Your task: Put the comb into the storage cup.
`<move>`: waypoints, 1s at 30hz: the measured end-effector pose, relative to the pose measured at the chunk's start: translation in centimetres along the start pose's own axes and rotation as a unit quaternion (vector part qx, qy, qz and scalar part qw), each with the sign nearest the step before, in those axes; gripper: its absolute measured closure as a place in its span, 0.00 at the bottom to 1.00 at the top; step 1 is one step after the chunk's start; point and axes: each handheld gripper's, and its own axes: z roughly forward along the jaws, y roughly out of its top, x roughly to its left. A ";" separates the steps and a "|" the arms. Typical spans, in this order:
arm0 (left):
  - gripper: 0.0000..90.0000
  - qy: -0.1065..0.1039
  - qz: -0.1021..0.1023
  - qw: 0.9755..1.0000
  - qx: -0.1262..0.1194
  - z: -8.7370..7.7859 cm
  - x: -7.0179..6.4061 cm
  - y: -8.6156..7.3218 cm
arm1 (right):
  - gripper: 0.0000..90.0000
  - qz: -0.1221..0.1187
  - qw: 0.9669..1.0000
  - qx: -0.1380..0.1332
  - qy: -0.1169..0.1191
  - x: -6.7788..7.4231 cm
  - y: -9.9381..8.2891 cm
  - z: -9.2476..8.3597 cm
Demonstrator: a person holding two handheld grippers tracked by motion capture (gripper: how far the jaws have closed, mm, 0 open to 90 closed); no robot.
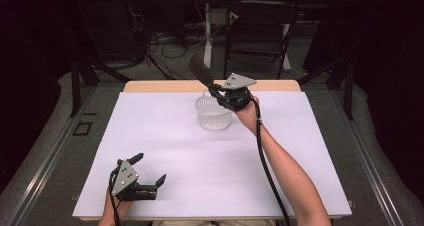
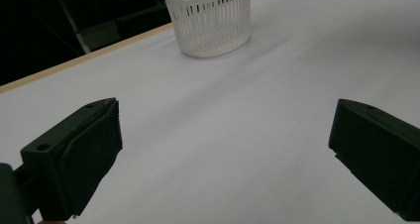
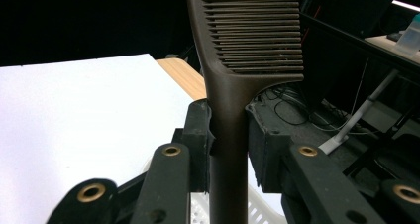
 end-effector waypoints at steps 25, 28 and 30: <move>0.00 -0.002 0.002 1.000 0.001 0.0 0.0 0.0 | 0.80 -0.004 1.000 -0.002 -0.001 0.2 -0.9 1.4; 0.00 -0.002 0.002 1.000 0.000 0.0 -0.1 0.0 | 0.80 -0.005 1.000 0.000 -0.002 0.2 -1.0 1.5; 0.00 -0.003 0.003 1.000 0.001 0.0 -0.1 0.0 | 0.80 -0.007 1.000 0.002 0.000 0.2 -1.0 1.6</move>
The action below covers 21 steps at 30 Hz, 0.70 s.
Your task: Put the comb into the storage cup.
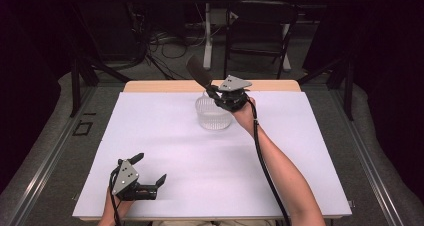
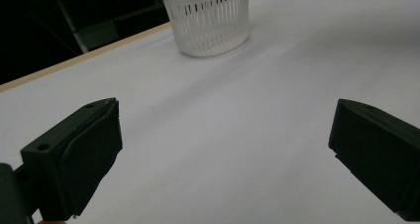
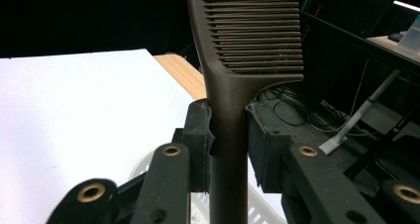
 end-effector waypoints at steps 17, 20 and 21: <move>0.00 0.002 -0.001 1.000 0.000 -0.1 0.2 -0.1 | 0.80 -0.009 1.000 0.027 0.011 0.5 -0.8 1.2; 0.00 0.002 -0.002 1.000 0.000 -0.1 0.2 -0.1 | 0.80 -0.008 0.999 0.032 0.011 0.4 -0.9 1.2; 0.00 0.002 -0.003 1.000 0.000 -0.1 0.2 -0.1 | 0.80 -0.006 0.999 0.033 0.014 0.4 -1.0 1.2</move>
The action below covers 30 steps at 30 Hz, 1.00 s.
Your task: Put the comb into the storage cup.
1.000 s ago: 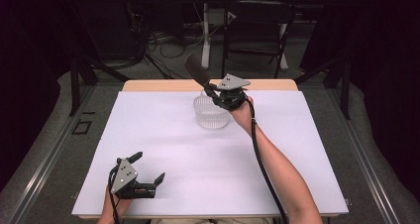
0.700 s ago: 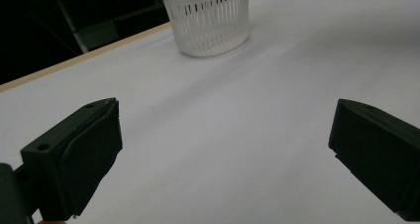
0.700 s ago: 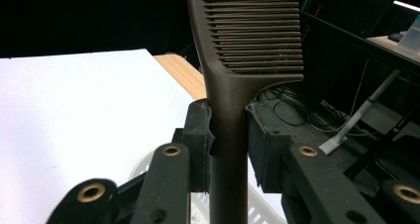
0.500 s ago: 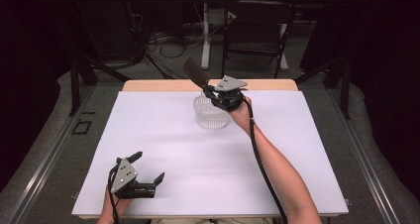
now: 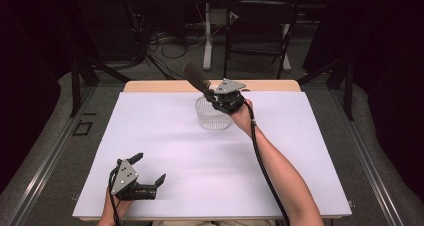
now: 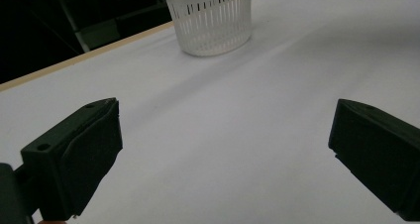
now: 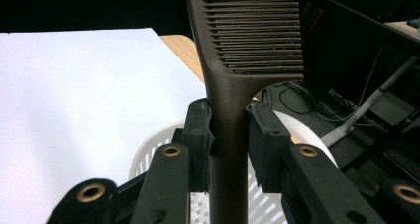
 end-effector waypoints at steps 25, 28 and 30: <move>0.00 0.002 0.002 1.000 0.002 0.0 0.0 0.0 | 0.80 0.005 1.000 0.018 0.002 -0.2 -0.9 0.0; 0.00 0.002 0.001 1.000 0.002 0.0 0.0 0.0 | 0.80 0.004 1.000 0.022 0.002 -0.2 -1.1 0.1; 0.00 0.002 0.001 1.000 0.002 0.1 0.0 0.0 | 0.80 0.004 1.000 0.023 0.002 -0.3 -1.2 0.1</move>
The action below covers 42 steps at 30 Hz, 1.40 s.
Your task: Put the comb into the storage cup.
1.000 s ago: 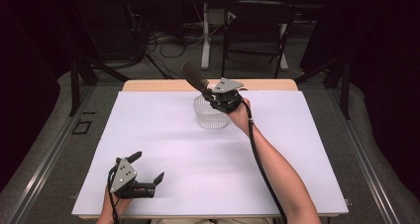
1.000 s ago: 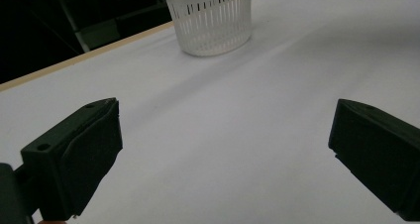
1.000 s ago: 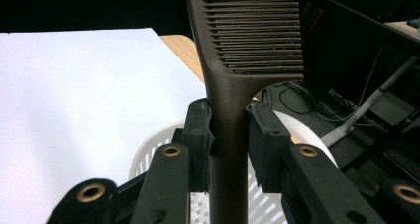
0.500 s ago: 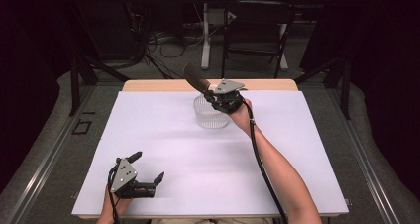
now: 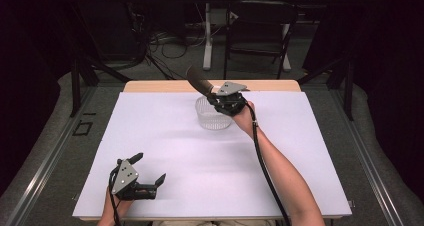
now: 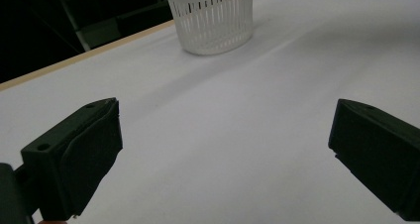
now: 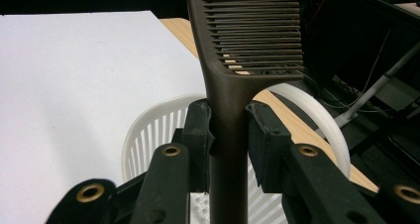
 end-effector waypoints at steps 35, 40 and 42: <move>0.00 -0.001 0.001 1.000 0.002 0.1 0.1 -0.1 | 0.79 -0.006 0.999 0.040 0.014 0.1 -1.0 0.8; 0.00 0.001 0.002 1.000 0.004 0.0 0.1 -0.1 | 0.79 -0.006 0.999 0.047 0.018 0.1 -1.2 1.0; 0.00 0.001 0.002 1.000 0.003 0.1 0.1 -0.1 | 0.79 -0.008 0.999 0.051 0.020 0.1 -1.2 1.0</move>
